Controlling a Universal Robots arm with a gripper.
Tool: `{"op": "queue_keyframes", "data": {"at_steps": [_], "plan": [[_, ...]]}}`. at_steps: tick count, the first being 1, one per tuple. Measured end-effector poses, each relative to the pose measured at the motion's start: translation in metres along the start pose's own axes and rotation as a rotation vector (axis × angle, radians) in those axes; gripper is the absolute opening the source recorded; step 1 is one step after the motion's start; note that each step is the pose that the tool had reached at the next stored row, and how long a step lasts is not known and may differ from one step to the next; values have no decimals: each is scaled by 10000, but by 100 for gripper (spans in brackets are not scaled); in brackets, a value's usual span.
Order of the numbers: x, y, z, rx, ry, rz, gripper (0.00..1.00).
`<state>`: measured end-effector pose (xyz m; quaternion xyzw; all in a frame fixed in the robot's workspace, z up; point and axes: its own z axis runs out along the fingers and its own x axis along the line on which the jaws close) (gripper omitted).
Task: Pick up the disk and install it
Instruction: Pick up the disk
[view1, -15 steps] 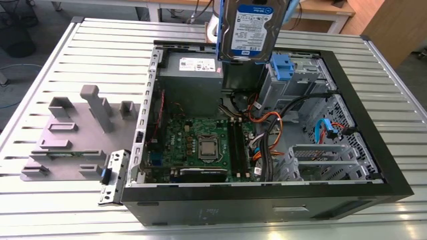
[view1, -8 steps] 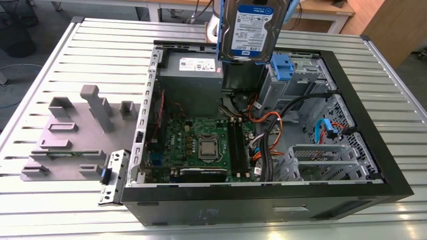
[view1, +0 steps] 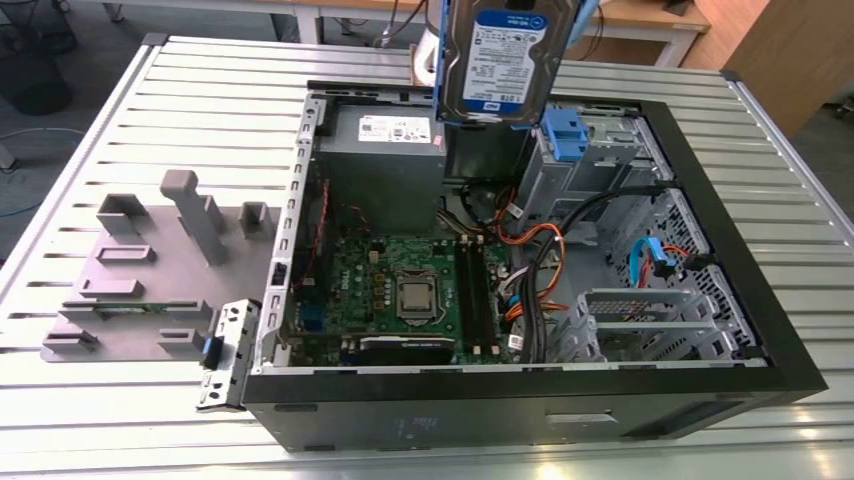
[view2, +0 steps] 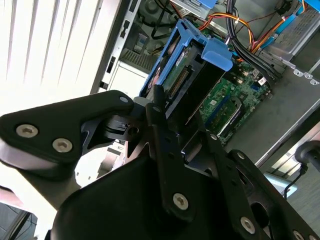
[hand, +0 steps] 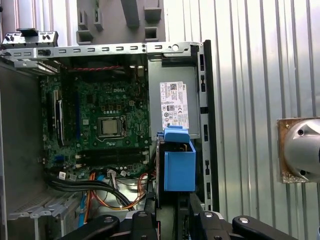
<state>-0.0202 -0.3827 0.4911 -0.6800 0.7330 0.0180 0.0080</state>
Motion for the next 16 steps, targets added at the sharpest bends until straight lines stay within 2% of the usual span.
{"op": "queue_keyframes", "data": {"at_steps": [6, 16], "plan": [[73, -5, -2, 1, -1, 1, 35], [279, -20, -11, 0, 2, 2, 35]]}}
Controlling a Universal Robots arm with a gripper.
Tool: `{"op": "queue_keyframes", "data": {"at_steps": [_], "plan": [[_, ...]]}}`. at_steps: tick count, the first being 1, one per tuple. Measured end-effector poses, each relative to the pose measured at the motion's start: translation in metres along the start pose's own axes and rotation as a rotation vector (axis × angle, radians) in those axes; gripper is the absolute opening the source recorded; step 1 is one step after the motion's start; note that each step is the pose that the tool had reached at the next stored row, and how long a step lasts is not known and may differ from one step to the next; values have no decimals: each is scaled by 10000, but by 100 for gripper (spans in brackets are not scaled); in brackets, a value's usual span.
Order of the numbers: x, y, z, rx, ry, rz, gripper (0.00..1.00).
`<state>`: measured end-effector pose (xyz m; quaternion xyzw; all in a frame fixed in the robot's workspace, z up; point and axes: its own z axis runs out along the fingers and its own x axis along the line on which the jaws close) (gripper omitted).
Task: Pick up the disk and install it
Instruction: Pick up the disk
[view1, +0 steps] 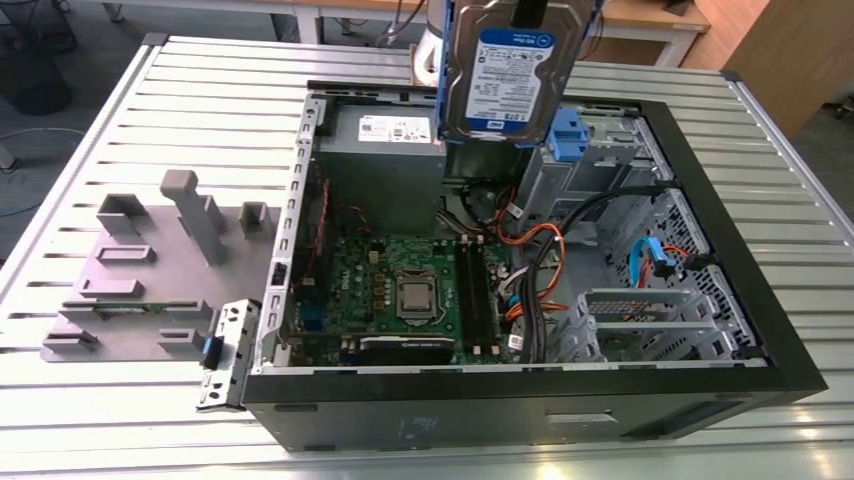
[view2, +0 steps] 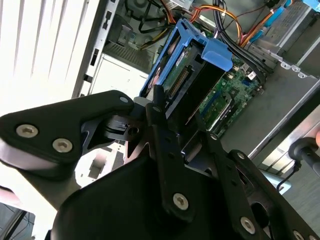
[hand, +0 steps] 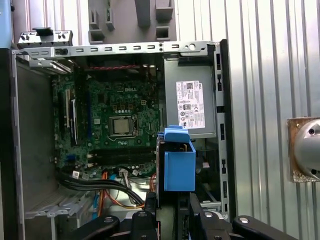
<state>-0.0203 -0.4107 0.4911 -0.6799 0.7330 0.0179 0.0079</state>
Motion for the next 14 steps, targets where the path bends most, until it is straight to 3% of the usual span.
{"op": "queue_keyframes", "data": {"at_steps": [5, 14], "plan": [[136, -10, -4, 1, -2, -1, 35], [443, -33, -14, 1, -3, -1, 35]]}}
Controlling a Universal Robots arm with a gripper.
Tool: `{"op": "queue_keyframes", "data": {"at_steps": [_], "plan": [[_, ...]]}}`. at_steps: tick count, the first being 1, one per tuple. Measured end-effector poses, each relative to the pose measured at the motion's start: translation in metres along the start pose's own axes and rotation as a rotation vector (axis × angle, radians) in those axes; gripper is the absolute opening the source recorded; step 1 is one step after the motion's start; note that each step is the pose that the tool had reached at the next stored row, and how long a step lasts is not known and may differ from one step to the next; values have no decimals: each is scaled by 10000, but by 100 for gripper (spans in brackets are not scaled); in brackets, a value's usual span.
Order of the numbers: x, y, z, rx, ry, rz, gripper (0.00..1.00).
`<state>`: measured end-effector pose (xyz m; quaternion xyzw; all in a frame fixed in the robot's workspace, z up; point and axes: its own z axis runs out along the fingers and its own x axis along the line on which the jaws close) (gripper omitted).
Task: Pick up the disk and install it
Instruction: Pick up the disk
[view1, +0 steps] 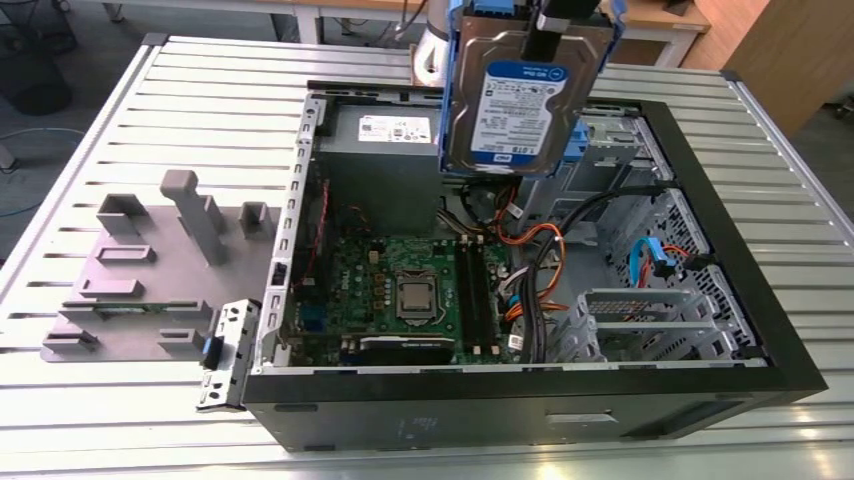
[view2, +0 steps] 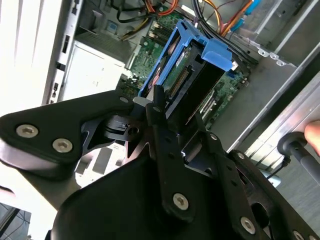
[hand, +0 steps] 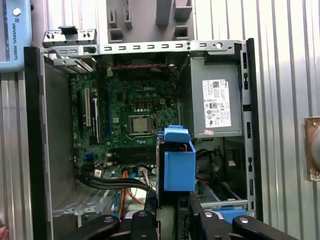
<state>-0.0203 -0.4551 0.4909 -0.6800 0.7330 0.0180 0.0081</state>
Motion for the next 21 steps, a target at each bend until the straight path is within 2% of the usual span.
{"op": "queue_keyframes", "data": {"at_steps": [4, 8, 21], "plan": [[131, -10, -5, 0, 1, 0, 35], [217, -16, -8, 0, 0, 1, 35], [245, -18, -10, 0, 2, 0, 35]]}}
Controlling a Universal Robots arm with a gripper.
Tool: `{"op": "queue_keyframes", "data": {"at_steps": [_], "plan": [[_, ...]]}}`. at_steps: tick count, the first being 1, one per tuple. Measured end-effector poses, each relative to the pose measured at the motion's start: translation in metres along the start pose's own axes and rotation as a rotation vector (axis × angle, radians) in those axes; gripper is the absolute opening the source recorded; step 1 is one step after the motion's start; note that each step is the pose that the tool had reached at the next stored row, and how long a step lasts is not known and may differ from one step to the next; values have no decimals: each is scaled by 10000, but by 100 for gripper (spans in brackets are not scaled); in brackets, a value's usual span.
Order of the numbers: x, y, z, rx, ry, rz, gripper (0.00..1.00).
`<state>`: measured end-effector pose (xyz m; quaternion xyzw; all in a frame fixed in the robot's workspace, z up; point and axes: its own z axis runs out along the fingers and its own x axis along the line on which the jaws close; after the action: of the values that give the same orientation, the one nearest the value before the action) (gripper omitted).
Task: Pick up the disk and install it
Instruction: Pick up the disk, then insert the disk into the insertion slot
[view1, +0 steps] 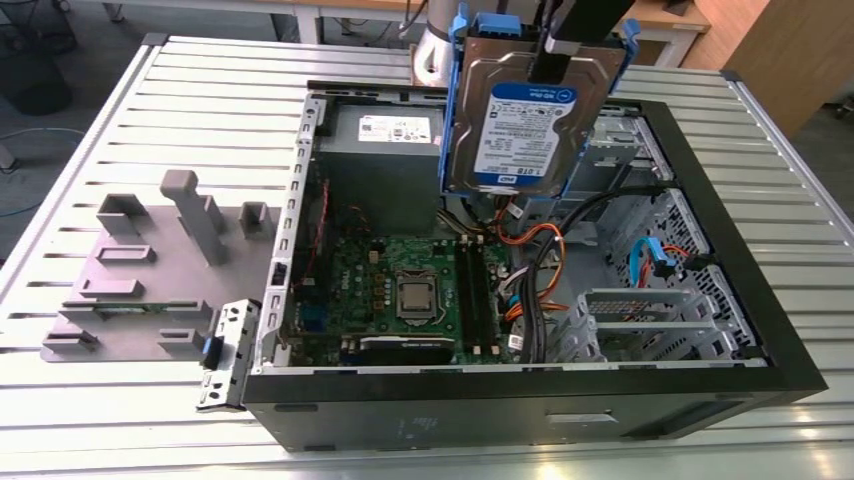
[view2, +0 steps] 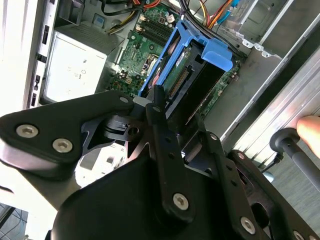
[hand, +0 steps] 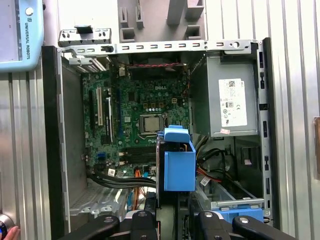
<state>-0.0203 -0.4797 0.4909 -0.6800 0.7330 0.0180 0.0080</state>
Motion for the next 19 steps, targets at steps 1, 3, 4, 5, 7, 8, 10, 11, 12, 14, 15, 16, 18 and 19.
{"op": "queue_keyframes", "data": {"at_steps": [1, 3, 4, 5, 7, 8, 10, 11, 12, 14, 15, 16, 18, 19], "plan": [[6, -1, 0, 0, 0, -1, 35], [21, -2, 0, 0, -1, 0, 35], [30, -3, 0, 0, -2, 0, 35], [40, -3, -1, 0, -1, 0, 35], [64, -5, -2, 0, 0, 1, 35], [77, -6, -3, 0, -1, 1, 35], [107, -8, -4, 0, 0, 1, 35], [123, -9, -4, 0, -1, 1, 35], [138, -10, -5, 0, -1, 0, 35], [172, -13, -6, 0, 0, 0, 35], [194, -15, -8, 0, 1, 0, 35], [216, -16, -8, 0, 1, 1, 35], [270, -20, -9, 0, -1, 1, 35], [300, -22, -10, 0, -2, 1, 35]]}}
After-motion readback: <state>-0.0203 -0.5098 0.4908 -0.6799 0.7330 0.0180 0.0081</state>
